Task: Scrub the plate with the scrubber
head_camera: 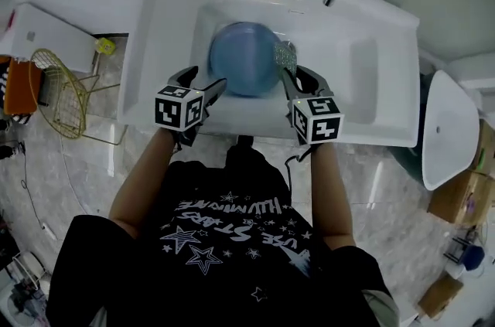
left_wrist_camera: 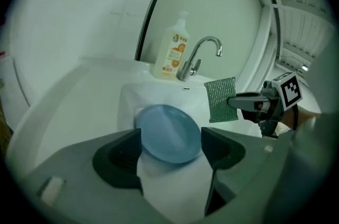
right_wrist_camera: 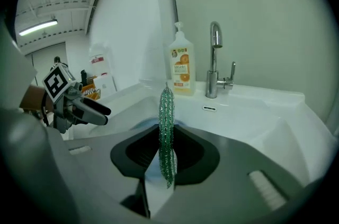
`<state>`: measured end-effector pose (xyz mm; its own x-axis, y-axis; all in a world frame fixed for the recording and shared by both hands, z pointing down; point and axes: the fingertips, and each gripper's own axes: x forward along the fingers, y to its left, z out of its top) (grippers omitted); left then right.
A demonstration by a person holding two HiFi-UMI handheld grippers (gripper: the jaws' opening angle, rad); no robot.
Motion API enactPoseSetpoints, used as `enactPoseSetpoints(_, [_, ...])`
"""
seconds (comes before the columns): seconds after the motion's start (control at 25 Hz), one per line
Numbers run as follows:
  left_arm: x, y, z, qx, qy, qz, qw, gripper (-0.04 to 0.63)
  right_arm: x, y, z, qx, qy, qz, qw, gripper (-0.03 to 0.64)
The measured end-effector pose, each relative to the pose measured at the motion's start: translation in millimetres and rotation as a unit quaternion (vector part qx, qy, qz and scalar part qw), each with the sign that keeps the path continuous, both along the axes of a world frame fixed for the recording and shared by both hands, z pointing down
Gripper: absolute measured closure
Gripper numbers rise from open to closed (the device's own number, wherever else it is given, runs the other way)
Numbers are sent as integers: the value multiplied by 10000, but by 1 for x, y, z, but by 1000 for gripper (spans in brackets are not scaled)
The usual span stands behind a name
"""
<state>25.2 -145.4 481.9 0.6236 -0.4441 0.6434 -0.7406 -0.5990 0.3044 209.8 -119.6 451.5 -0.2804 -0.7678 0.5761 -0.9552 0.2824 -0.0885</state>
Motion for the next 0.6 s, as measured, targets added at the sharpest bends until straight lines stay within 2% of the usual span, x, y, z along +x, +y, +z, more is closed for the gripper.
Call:
enactPoseSetpoints(0.16, [14,-8,30,-595,-91,-426,9973,246,5,-28,17,-155,241,-516,9983,508])
enactPoseSetpoints(0.32, [21,-16,66,-1266,-111,-870,9881,267,0,-55,39,-286,585,-1120,9916,509])
enactPoseSetpoints(0.48, [24,-26,89,-1651,-305,-1055,9801,267,-12,-71,59,-368,1156,-1690,9781,509])
enactPoseSetpoints(0.6, [22,-32,106,-1922,-405,-1369,9709,267,-20,-82,74,-324,1668,-2009,9648,509])
